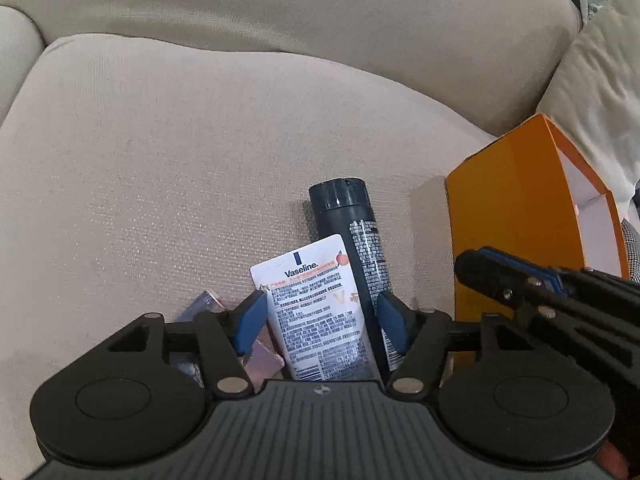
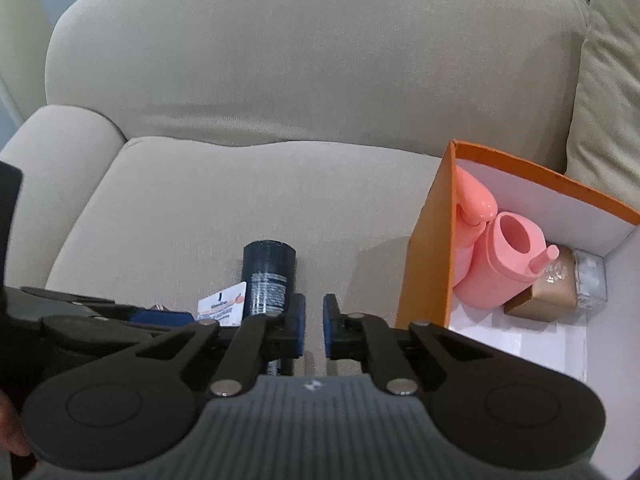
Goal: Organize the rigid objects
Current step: 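Grasp the dark spray can with the right tool while the left tool grasps the white Vaseline tube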
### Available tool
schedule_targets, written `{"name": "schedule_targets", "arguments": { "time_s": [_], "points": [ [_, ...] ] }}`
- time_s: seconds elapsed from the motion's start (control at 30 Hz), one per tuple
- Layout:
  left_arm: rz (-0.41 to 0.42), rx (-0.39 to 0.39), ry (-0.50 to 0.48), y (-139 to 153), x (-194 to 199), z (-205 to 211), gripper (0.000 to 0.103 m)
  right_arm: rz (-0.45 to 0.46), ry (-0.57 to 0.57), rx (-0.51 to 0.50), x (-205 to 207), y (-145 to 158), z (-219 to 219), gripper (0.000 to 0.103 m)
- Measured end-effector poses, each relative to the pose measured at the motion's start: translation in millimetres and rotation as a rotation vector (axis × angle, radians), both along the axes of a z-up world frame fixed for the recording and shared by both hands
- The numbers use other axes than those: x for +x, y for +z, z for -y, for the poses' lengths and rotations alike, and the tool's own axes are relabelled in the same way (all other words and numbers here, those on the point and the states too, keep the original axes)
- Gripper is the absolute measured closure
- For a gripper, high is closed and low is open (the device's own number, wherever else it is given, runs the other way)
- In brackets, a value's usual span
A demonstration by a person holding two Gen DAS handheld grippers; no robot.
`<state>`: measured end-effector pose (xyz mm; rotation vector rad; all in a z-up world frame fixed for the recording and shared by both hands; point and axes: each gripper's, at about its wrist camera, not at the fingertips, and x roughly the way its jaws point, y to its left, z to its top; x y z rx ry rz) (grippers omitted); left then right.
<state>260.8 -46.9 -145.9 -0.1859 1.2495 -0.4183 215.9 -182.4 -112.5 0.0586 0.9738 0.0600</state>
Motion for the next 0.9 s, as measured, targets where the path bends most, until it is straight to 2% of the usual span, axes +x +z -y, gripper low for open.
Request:
{"name": "schedule_targets", "arguments": {
  "time_s": [0.1,0.13,0.2,0.3,0.47,0.6,0.63,0.67,0.7,0.77,0.83,0.87,0.9],
  "points": [
    [0.005,-0.014,-0.011,3.2,-0.4,-5.6,0.052,-0.004,0.014,0.007,-1.0,-2.7,0.0,0.093],
    [0.003,-0.023,-0.009,4.4,-0.4,-9.2,0.053,-0.009,0.020,0.010,-2.0,-3.3,-0.7,0.093],
    [0.004,-0.054,-0.010,8.1,-1.1,-14.3,0.067,-0.021,0.030,0.014,-0.8,-3.1,-3.4,0.093],
    [0.016,-0.070,-0.026,18.6,-3.0,-21.2,0.080,-0.039,0.064,0.029,-5.4,-7.3,-7.3,0.093],
    [0.025,-0.056,-0.029,28.1,-4.8,-34.7,0.085,-0.090,0.120,0.082,-10.1,-17.9,-15.8,0.093],
    [-0.002,-0.082,0.012,24.9,-3.1,-40.2,0.085,-0.145,0.138,0.152,-11.0,-28.0,-25.1,0.093],
    [-0.012,-0.093,0.024,22.9,-1.5,-41.5,0.084,-0.147,0.135,0.147,-11.7,-29.3,-28.0,0.094],
    [-0.021,-0.099,0.036,20.6,-0.2,-41.6,0.078,-0.144,0.136,0.138,-11.6,-31.3,-30.0,0.094],
    [-0.027,-0.093,0.044,18.8,1.2,-41.1,0.072,-0.142,0.135,0.133,-10.8,-32.2,-33.2,0.094],
    [-0.028,-0.055,0.043,17.2,2.8,-37.3,0.067,-0.145,0.138,0.130,-9.1,-32.6,-35.7,0.094],
    [-0.031,-0.004,0.038,14.2,5.1,-29.9,0.068,-0.141,0.157,0.130,-10.1,-30.7,-36.4,0.094],
    [-0.034,0.015,0.032,11.8,5.9,-27.4,0.072,-0.139,0.169,0.131,-10.5,-29.6,-38.2,0.094],
    [-0.033,0.021,0.023,9.8,6.7,-24.2,0.081,-0.138,0.177,0.126,-10.6,-27.7,-39.6,0.094]
  ]
}}
